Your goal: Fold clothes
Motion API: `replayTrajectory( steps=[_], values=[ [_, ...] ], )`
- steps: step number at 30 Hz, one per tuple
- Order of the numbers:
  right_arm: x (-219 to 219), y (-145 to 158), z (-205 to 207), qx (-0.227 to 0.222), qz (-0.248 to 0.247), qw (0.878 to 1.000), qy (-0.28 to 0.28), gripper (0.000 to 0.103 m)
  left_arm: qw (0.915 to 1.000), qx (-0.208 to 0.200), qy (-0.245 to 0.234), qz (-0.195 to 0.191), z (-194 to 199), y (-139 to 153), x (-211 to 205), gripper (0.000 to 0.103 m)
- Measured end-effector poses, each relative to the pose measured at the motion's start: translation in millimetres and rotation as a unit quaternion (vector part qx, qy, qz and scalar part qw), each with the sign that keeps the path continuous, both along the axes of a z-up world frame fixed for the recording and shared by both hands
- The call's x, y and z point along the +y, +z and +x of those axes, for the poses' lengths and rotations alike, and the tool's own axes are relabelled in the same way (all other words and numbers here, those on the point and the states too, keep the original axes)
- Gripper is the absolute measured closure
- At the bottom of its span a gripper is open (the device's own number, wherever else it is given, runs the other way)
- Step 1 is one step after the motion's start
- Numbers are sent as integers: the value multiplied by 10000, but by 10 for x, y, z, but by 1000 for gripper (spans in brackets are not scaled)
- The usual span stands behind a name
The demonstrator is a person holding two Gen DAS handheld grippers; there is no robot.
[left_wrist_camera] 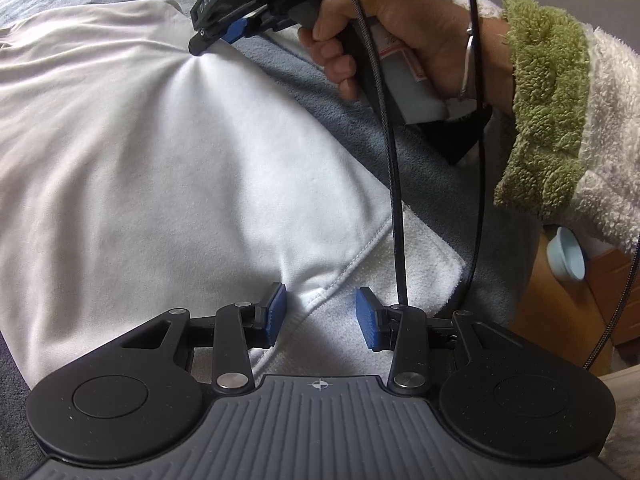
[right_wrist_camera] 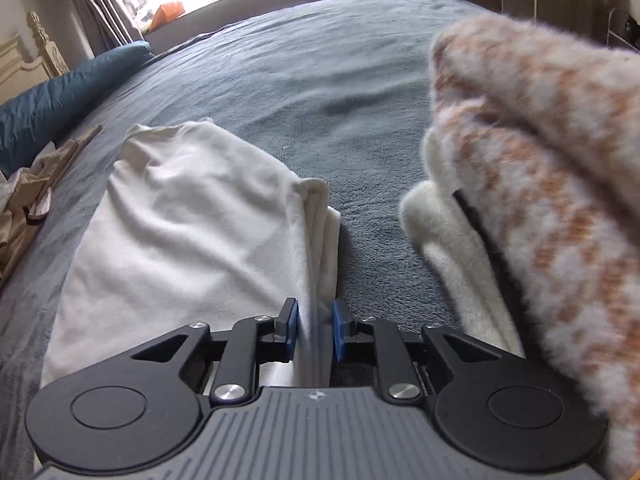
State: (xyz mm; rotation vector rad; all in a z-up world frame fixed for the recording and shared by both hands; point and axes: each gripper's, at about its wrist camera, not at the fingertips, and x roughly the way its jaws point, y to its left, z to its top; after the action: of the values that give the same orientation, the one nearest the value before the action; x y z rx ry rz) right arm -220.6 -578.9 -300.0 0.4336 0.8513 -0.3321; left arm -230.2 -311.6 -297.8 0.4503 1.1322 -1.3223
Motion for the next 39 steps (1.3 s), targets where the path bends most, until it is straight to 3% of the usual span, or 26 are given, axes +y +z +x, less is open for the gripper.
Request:
replayTrajectory(
  steps=[7,10,14,17,19,21,23,28,30,33,35,39],
  values=[
    [294,641,-512,195,-831,9942,654,83,10000,-66,-13,-23,-53,80,42,64],
    [382,754,-645,123,-677,9930,961,83,10000,-61,-19,-60,-81,118,51,63],
    [644,542,-568,320,-593,9853,1568,87,9997,-145,-135,-111,-145,124,59,62],
    [760,151,-584,1094,-940,9753,1676,92,9992,-235,-285,-128,-189,61,53,59],
    [728,2,-712,1428,-1121,9726,1452,92,9991,-240,-311,-130,-192,28,29,59],
    [685,115,-863,1432,-1148,9757,1193,96,9992,-224,-315,-133,-188,24,19,58],
    [719,334,-1044,1143,-1122,9806,1135,95,9993,-179,-291,-150,-170,70,46,58],
    [1132,633,-1341,866,-956,9779,1645,95,9997,-37,-174,-146,-133,239,241,58],
    [1330,561,-1397,1020,-890,9731,1864,95,9999,23,-111,-53,-121,222,317,58],
    [1504,216,-1441,1584,-939,9656,1834,95,9996,148,24,258,-101,65,437,58],
    [1522,60,-1494,1662,-906,9686,1612,95,9979,296,67,572,-100,-134,499,58],
    [1471,108,-1485,1710,-680,9737,1346,95,9979,333,140,531,-141,-225,615,58]
  ],
)
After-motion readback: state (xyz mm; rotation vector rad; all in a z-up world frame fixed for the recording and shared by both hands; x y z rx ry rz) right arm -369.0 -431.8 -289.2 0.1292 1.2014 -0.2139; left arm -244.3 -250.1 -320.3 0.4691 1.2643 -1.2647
